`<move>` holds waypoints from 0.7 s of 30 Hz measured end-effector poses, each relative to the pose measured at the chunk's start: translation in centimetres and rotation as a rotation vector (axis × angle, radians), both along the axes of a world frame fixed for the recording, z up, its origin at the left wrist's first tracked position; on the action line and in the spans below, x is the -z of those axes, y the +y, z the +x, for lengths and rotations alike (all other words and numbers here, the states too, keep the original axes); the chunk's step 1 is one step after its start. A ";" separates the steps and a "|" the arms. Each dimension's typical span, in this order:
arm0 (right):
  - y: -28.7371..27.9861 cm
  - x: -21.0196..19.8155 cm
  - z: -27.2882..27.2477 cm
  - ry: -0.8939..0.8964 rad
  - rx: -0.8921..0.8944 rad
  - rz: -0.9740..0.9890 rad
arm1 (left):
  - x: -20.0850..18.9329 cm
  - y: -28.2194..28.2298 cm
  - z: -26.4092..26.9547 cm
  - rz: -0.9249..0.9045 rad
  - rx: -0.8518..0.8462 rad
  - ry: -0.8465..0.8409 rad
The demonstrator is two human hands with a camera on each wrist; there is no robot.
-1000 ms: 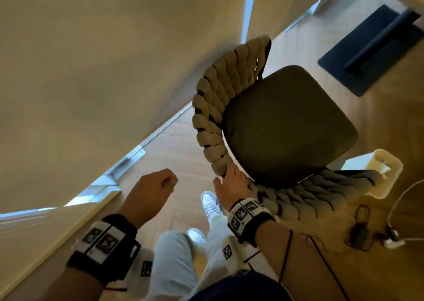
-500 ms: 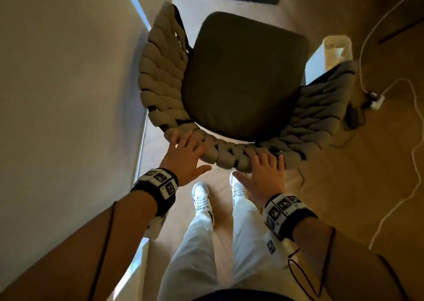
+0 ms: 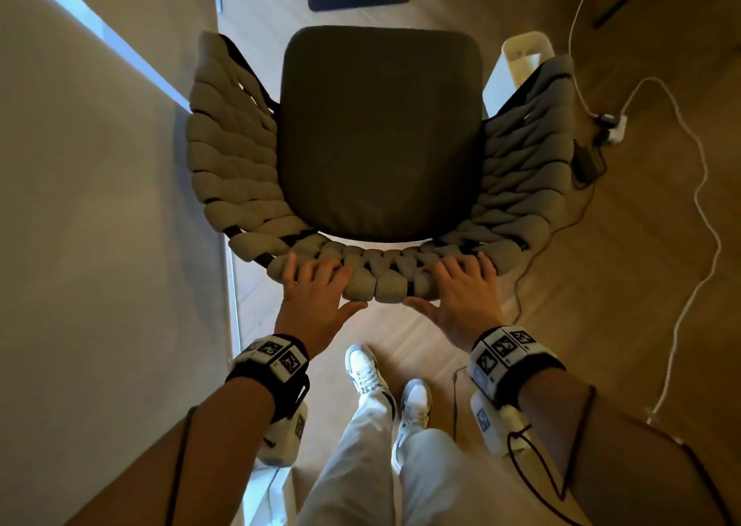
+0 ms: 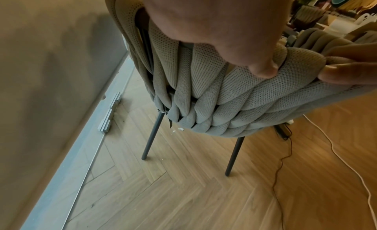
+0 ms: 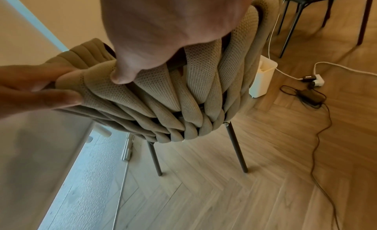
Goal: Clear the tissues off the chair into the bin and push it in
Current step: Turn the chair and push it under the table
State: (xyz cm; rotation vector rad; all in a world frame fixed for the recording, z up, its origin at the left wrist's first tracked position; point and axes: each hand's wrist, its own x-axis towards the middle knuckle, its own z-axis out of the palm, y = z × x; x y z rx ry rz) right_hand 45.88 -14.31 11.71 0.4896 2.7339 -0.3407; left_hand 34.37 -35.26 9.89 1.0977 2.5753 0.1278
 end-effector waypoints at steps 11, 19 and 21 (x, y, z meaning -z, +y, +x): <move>6.4 -0.2 -8.0 -0.008 -0.062 -0.006 | -0.3 6.0 -7.3 0.007 -0.019 0.066; 12.8 0.0 -16.0 0.034 -0.052 -0.017 | 0.1 12.2 -14.9 0.038 -0.036 0.126; 14.8 -0.1 -18.3 0.044 -0.047 -0.037 | 0.1 14.1 -17.2 0.024 -0.040 0.121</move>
